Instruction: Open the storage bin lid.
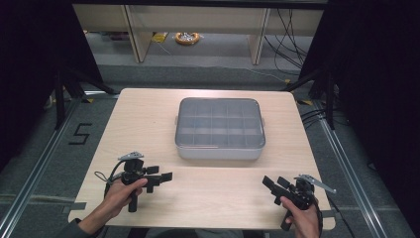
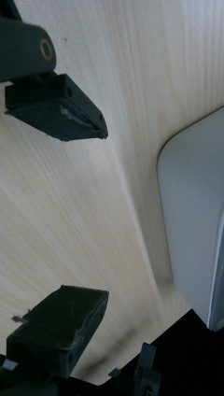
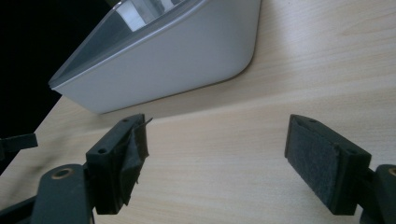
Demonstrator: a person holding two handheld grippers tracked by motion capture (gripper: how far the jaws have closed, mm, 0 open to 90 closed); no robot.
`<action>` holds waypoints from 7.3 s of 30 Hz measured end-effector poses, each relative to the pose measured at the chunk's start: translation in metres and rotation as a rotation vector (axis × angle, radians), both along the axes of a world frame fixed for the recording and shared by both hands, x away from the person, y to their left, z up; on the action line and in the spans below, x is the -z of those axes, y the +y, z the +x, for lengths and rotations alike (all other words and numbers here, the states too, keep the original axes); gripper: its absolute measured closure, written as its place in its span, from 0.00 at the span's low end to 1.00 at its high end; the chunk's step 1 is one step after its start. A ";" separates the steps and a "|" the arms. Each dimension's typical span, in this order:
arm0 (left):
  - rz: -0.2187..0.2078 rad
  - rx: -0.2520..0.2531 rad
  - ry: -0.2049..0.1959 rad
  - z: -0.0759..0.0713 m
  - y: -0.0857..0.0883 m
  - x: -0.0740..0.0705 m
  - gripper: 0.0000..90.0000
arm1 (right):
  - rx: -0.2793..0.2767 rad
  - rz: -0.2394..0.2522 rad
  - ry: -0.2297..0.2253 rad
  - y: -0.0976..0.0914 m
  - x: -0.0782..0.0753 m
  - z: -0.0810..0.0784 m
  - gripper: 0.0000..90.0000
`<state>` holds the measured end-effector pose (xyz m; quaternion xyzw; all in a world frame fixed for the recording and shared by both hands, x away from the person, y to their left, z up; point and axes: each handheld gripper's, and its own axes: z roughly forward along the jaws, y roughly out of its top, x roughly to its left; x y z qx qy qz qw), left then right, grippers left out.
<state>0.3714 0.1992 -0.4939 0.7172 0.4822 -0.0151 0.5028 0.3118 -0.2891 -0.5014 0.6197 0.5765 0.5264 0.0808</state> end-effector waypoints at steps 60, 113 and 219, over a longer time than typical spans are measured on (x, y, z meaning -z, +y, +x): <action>-0.041 -0.159 0.060 0.182 -0.025 -0.035 0.48 | 0.077 0.033 0.029 0.014 -0.043 0.197 0.55; -0.134 -0.101 -0.032 0.114 -0.024 -0.079 0.69 | 0.129 0.148 -0.037 0.014 -0.089 0.146 0.75; 0.042 0.129 0.008 -0.031 -0.035 0.001 0.66 | 0.058 0.089 0.042 0.003 -0.008 -0.026 0.69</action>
